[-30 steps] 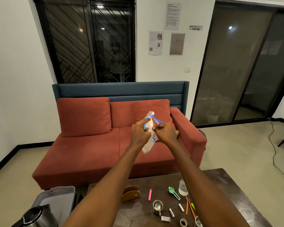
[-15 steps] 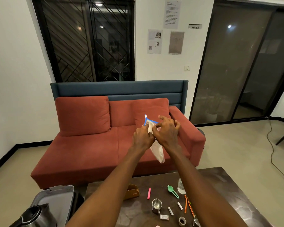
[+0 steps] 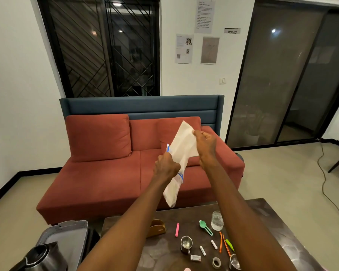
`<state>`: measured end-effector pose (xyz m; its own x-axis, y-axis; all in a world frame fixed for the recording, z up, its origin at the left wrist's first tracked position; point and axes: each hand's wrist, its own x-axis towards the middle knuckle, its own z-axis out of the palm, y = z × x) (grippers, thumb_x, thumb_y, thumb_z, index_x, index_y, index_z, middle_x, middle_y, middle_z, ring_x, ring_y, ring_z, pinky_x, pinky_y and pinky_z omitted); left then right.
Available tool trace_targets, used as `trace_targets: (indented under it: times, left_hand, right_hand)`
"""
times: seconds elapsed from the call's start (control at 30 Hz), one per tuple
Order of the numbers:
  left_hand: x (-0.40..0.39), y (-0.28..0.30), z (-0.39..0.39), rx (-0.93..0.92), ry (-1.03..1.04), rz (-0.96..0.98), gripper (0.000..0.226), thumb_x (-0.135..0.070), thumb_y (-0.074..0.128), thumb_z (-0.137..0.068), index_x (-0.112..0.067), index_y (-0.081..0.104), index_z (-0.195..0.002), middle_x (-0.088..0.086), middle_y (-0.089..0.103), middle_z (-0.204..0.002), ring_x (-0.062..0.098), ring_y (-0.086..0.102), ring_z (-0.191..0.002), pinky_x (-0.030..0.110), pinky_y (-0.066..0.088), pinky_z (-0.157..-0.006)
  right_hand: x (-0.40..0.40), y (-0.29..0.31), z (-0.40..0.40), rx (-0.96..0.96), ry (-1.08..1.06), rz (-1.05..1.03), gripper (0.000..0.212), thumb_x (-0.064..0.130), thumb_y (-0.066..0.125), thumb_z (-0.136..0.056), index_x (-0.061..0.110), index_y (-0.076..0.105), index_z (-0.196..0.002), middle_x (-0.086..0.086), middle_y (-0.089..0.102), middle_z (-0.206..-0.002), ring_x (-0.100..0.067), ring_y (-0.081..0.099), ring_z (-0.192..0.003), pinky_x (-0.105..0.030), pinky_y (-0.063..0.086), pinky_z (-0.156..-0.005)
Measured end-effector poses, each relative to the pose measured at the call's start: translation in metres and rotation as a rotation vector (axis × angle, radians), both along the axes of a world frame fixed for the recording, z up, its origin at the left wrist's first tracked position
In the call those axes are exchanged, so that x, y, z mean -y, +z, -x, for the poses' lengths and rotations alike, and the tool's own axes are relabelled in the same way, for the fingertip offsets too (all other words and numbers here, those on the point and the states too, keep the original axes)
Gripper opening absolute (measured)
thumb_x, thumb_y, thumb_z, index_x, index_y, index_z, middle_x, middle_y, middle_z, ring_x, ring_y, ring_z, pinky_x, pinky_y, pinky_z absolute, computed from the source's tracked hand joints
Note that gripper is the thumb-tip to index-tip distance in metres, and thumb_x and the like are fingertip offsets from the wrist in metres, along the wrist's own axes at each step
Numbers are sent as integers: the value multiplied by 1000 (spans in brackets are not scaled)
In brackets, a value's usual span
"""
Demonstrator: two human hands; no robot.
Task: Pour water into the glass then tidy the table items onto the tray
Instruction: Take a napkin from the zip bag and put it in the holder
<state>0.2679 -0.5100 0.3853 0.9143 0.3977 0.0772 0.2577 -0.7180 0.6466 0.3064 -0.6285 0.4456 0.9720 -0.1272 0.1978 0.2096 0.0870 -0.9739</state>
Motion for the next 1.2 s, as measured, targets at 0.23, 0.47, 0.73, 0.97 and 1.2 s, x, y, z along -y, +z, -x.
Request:
trace_targets:
  times: [0.23,0.47,0.73,0.97,1.2]
  left_hand:
    - [-24,5,11,45,118,85,27,-16,49,-76,-9,51,-102,16,54,-113,40,52,-109,39,43,-88]
    - [-48,6,13,231,255,229,20,-15,43,-84,-4,56,-75,19,65,-89,39,61,-91,40,49,-78]
    - [-61,-2,7,298,279,586,23,-17,44,-82,-5,53,-65,21,63,-84,38,68,-74,47,60,-64]
    - [-81,-7,12,336,355,689,27,-19,45,-87,4,58,-83,25,63,-101,41,62,-97,45,57,-76]
    - [-104,-51,35,355,245,771,42,-36,37,-97,-23,55,-133,14,59,-121,34,60,-112,50,60,-72]
  right_hand:
    - [18,-10,-15,-103,-130,-187,22,26,56,-95,15,57,-76,0,59,-76,-16,54,-74,-27,47,-64]
    - [25,-21,-20,-64,-213,95,21,6,46,-95,19,62,-99,-3,65,-108,-21,61,-97,-35,54,-82]
    - [-24,-63,9,143,461,812,13,16,73,-85,11,78,-96,-7,76,-94,-17,67,-86,-34,52,-83]
    - [-50,-91,30,124,517,833,59,71,79,-52,28,76,-93,14,73,-90,-1,66,-86,-26,51,-78]
    - [-77,-136,40,199,349,875,11,24,67,-83,19,76,-89,3,75,-83,-16,69,-80,-35,52,-70]
